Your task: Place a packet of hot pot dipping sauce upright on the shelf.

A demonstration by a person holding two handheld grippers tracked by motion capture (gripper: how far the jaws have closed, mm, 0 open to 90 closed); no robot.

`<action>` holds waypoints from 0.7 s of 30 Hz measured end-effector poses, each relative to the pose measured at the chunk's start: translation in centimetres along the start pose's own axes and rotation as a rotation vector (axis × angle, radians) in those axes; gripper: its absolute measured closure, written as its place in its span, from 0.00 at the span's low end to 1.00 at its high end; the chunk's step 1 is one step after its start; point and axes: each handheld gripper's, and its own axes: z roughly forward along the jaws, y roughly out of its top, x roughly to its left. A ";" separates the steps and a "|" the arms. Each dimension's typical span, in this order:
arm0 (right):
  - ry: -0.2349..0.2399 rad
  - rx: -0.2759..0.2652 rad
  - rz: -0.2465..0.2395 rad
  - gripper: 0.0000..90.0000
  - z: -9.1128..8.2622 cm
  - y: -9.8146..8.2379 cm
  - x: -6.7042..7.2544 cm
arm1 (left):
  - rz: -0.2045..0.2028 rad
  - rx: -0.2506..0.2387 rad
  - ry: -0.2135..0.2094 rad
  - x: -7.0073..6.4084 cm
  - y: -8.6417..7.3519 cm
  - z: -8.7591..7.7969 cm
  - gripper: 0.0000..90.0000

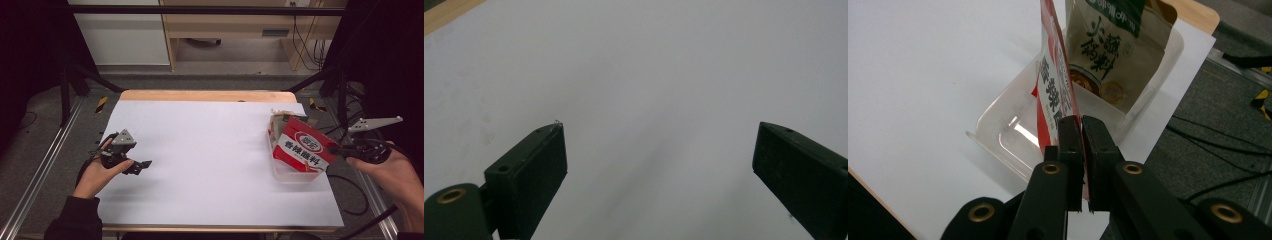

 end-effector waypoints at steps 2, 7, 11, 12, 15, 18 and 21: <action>0.005 -0.002 0.004 0.96 0.0 -0.2 -0.1 | -0.001 -0.002 -0.001 0.0 0.0 0.0 0.08; 0.020 0.000 0.005 0.91 0.2 -0.3 0.1 | -0.002 0.002 0.000 0.0 -0.1 0.0 0.08; 0.017 0.008 0.003 0.81 0.6 -0.1 0.3 | -0.006 -0.005 0.003 0.1 -0.1 -0.2 0.08; 0.017 0.012 -0.006 0.79 0.7 0.0 0.4 | -0.006 -0.005 0.002 0.1 -0.1 -0.2 0.08; 0.012 0.012 -0.009 0.74 1.1 0.4 0.6 | -0.008 -0.006 0.003 0.2 -0.1 -0.3 0.08; 0.007 0.020 -0.019 0.67 1.4 0.8 0.7 | -0.009 -0.009 0.005 0.2 -0.1 -0.3 0.08; -0.003 0.028 -0.021 0.60 1.9 1.5 1.0 | -0.009 -0.010 0.005 0.2 -0.1 -0.3 0.08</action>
